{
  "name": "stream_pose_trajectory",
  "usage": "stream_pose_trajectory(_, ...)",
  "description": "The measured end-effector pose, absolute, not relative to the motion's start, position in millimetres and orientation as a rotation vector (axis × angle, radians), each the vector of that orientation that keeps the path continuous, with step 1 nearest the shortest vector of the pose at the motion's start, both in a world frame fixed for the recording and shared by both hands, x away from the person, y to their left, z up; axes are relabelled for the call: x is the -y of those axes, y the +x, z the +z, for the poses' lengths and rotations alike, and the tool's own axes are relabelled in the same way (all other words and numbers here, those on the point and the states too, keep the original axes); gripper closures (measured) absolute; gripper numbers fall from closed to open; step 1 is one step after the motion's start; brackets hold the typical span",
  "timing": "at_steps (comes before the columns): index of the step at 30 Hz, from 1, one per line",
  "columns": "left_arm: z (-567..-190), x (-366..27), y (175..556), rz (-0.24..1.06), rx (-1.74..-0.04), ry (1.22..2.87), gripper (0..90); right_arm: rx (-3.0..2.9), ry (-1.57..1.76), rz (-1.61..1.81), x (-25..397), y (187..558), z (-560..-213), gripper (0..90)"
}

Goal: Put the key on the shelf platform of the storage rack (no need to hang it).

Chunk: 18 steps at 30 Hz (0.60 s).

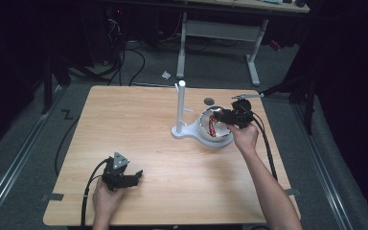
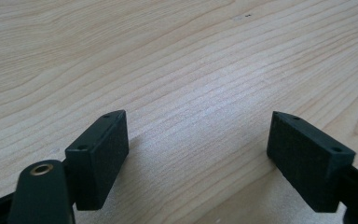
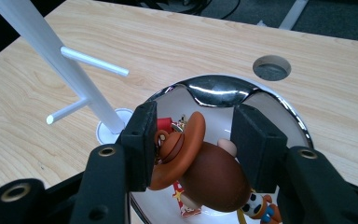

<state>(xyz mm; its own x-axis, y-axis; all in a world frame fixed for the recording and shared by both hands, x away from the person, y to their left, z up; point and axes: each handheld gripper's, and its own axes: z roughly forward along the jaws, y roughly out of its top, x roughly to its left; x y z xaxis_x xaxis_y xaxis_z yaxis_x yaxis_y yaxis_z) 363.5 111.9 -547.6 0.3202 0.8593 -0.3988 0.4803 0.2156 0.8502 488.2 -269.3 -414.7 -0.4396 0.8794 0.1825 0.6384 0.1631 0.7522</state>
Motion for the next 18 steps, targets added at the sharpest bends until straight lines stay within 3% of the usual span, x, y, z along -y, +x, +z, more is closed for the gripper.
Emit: stream_pose_trajectory(18, -548, -112, 364, 0.411, -1.320, 1.427, 21.0, -2.172, 1.484, 1.119, 266, 491, -435, 51.8)
